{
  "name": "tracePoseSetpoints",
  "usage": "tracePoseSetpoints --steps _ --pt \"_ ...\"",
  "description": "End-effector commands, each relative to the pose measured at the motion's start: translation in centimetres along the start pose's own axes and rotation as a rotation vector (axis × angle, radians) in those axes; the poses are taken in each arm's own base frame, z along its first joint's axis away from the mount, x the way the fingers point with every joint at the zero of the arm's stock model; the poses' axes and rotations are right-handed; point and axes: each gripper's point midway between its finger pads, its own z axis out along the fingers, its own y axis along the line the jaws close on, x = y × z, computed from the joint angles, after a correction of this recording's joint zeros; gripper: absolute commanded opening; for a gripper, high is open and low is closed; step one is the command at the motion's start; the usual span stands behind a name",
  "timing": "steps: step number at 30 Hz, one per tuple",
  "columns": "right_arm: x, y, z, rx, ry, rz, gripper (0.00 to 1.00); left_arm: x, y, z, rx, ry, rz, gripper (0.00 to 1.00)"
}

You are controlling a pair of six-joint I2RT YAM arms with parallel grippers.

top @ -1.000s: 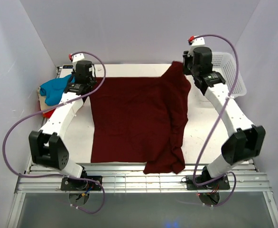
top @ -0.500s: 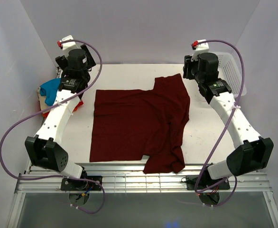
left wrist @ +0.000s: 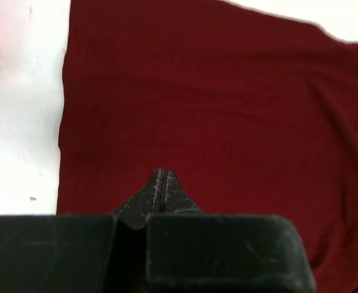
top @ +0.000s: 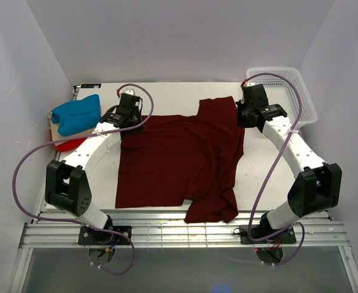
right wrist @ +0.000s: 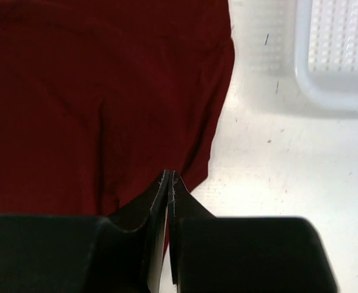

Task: Fold and stack the t-shirts
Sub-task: Flatten out the tshirt

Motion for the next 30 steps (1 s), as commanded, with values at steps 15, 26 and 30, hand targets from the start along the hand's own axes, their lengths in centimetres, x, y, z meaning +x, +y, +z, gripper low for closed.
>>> tracePoseSetpoints --steps 15,26,30 --pt "13.9 -0.1 5.4 0.070 0.447 0.102 0.08 5.8 -0.5 6.7 -0.025 0.203 0.034 0.00" --pt "13.2 -1.6 9.0 0.179 0.465 0.044 0.08 8.1 0.3 10.7 -0.071 0.286 0.065 0.00" --pt "13.2 -2.4 10.2 0.226 0.496 0.020 0.08 8.7 1.3 11.6 -0.083 0.314 0.050 0.00"
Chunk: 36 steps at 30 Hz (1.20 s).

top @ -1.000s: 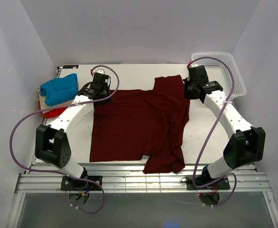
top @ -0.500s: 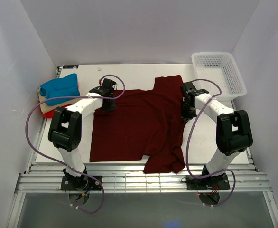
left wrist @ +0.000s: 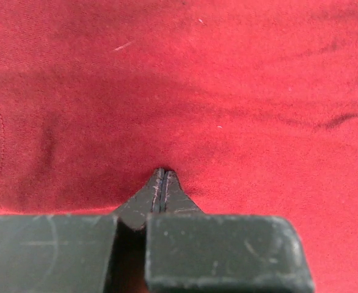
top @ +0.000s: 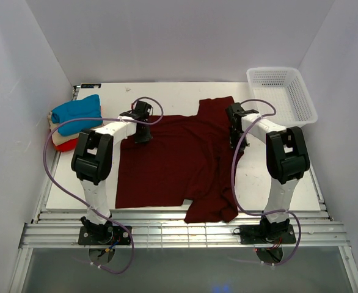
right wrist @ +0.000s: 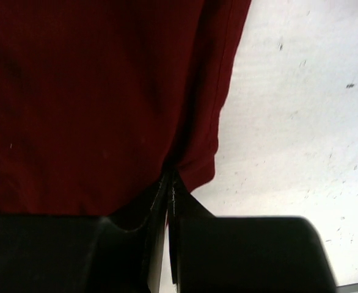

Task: Fold and stack the t-shirts
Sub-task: Flatten out the tshirt

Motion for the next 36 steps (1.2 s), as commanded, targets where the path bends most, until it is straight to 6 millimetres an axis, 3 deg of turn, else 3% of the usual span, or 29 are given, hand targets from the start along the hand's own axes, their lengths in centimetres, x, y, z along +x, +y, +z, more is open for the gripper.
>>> tracePoseSetpoints --steps 1,13,16,19,23,25,28,30,31,32,33,34,36 --pt "-1.7 -1.4 0.4 0.080 -0.013 -0.003 0.08 -1.0 0.6 0.6 0.005 0.000 -0.019 0.00" --pt "-3.4 -7.0 0.4 0.182 0.022 0.054 0.08 -1.1 3.5 3.6 0.003 0.067 -0.087 0.00" --pt "-3.7 -7.8 1.0 0.174 0.038 0.057 0.08 -1.3 3.7 4.0 0.009 0.071 -0.088 0.00" --pt "-5.3 -8.0 1.3 0.170 0.021 0.021 0.08 -2.0 3.7 4.3 0.011 0.058 -0.081 0.00" --pt "-8.9 -7.1 0.0 0.111 -0.056 -0.001 0.08 -3.7 3.3 3.2 0.029 0.019 -0.084 0.00" --pt "-12.0 -6.4 -2.7 0.058 -0.162 0.014 0.08 -5.3 3.0 1.9 0.047 -0.035 -0.101 0.00" --pt "-16.2 -5.7 -6.9 -0.012 -0.344 0.035 0.11 -9.5 2.7 -2.1 0.069 -0.183 -0.108 0.01" --pt "-17.8 -5.4 -8.0 -0.032 -0.392 0.038 0.18 -11.9 2.6 -4.6 0.076 -0.265 -0.108 0.12" --pt "-19.1 -5.1 -9.3 -0.056 -0.431 0.038 0.25 -13.3 2.5 -5.7 0.082 -0.306 -0.103 0.25" --pt "-19.6 -4.8 -9.3 -0.070 -0.435 0.033 0.27 -14.1 2.4 -6.4 0.081 -0.331 -0.102 0.37" --pt "-19.7 -4.0 -8.2 -0.103 -0.413 0.017 0.30 -14.8 2.5 -6.9 0.077 -0.352 -0.101 0.49" --pt "-20.7 -3.6 -8.8 -0.120 -0.434 0.009 0.31 -15.2 2.6 -7.1 0.071 -0.365 -0.102 0.68" --pt "-20.9 -2.2 -6.7 -0.175 -0.396 -0.006 0.32 -16.2 3.0 -7.1 0.045 -0.384 -0.092 0.77"
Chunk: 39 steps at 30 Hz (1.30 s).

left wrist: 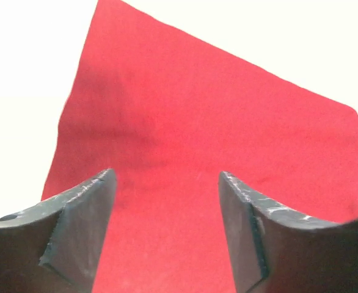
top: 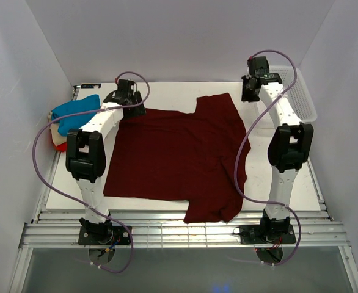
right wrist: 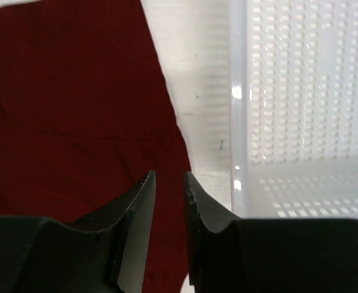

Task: Fold and stack the t-shirts
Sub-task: Flatten out the tshirt

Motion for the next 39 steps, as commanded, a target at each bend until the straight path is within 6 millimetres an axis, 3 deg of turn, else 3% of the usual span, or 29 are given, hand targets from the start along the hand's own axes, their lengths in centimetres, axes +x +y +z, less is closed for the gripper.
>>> tracePoseSetpoints --steps 1,2,3,5,9,13,21,28,39 --pt "-0.8 2.5 2.2 -0.129 0.006 -0.009 0.32 -6.1 0.0 -3.4 -0.011 -0.172 -0.001 0.79" --pt "0.0 3.1 3.8 -0.151 0.036 -0.007 0.32 -7.0 0.1 -3.4 -0.022 -0.187 -0.006 0.80" --pt "0.3 4.1 4.4 -0.202 0.046 -0.007 0.31 -6.3 0.8 -2.2 -0.048 -0.151 -0.006 0.80" --pt "1.1 5.3 6.1 -0.261 0.073 0.001 0.34 -7.1 1.0 -1.7 -0.065 -0.149 -0.020 0.80" --pt "1.8 7.3 7.8 -0.357 0.089 0.022 0.46 -7.1 2.3 0.3 -0.103 -0.115 -0.031 0.80" --pt "0.4 7.8 8.4 -0.381 0.020 0.032 0.55 -7.8 2.9 1.5 -0.111 -0.129 -0.024 0.83" --pt "-3.3 8.3 8.1 -0.401 -0.109 0.036 0.57 -8.6 3.7 4.2 -0.132 -0.151 0.007 0.85" --pt "-3.9 7.4 9.3 -0.345 -0.137 0.015 0.58 -8.7 3.6 5.9 -0.086 -0.149 0.010 0.85" --pt "-3.6 4.0 11.6 -0.150 -0.157 -0.063 0.61 -7.4 3.6 8.7 -0.021 -0.116 0.002 0.87"
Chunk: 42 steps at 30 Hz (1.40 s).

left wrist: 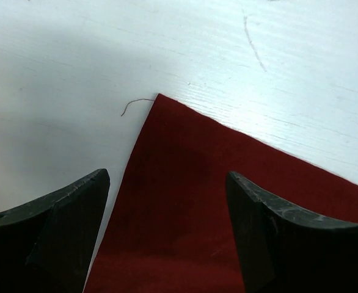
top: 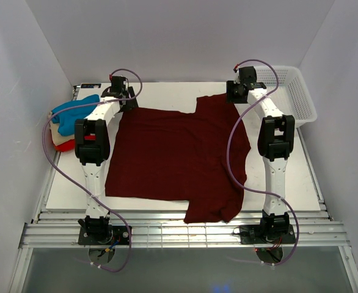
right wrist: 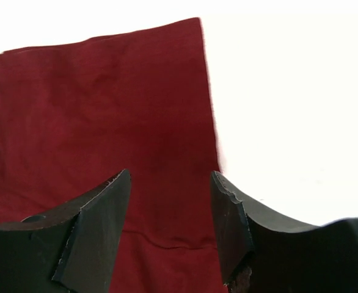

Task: Fold and stack the t-shirts
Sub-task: Flatten out the tshirt

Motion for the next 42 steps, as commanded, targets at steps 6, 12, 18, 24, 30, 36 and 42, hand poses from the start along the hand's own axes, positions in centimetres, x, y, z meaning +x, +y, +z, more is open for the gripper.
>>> tracePoseSetpoints --steps 6,12,18,24,30,36,42 --pt "-0.7 -2.0 2.0 0.083 -0.037 -0.048 0.61 0.1 0.5 1.6 0.030 0.006 -0.009 0.88" --pt "1.4 -1.8 4.0 0.059 0.011 -0.026 0.63 0.4 1.1 2.4 0.024 0.015 -0.011 0.87" --pt "2.6 -1.5 4.9 0.035 0.045 -0.007 0.57 0.5 0.9 2.9 0.045 0.020 -0.023 0.87" --pt "3.5 -1.5 4.6 0.035 0.071 -0.004 0.28 0.5 0.6 3.2 0.059 0.021 -0.037 0.85" --pt "4.3 -1.1 4.3 0.009 0.097 -0.013 0.25 0.9 -0.5 3.3 0.108 0.038 -0.062 0.82" --pt "4.1 -1.1 4.2 0.009 0.094 -0.012 0.24 1.6 -1.7 2.9 0.140 0.052 -0.045 0.76" --pt "4.3 -0.7 4.1 -0.012 0.108 -0.002 0.16 2.7 -2.7 3.4 0.174 0.078 -0.032 0.58"
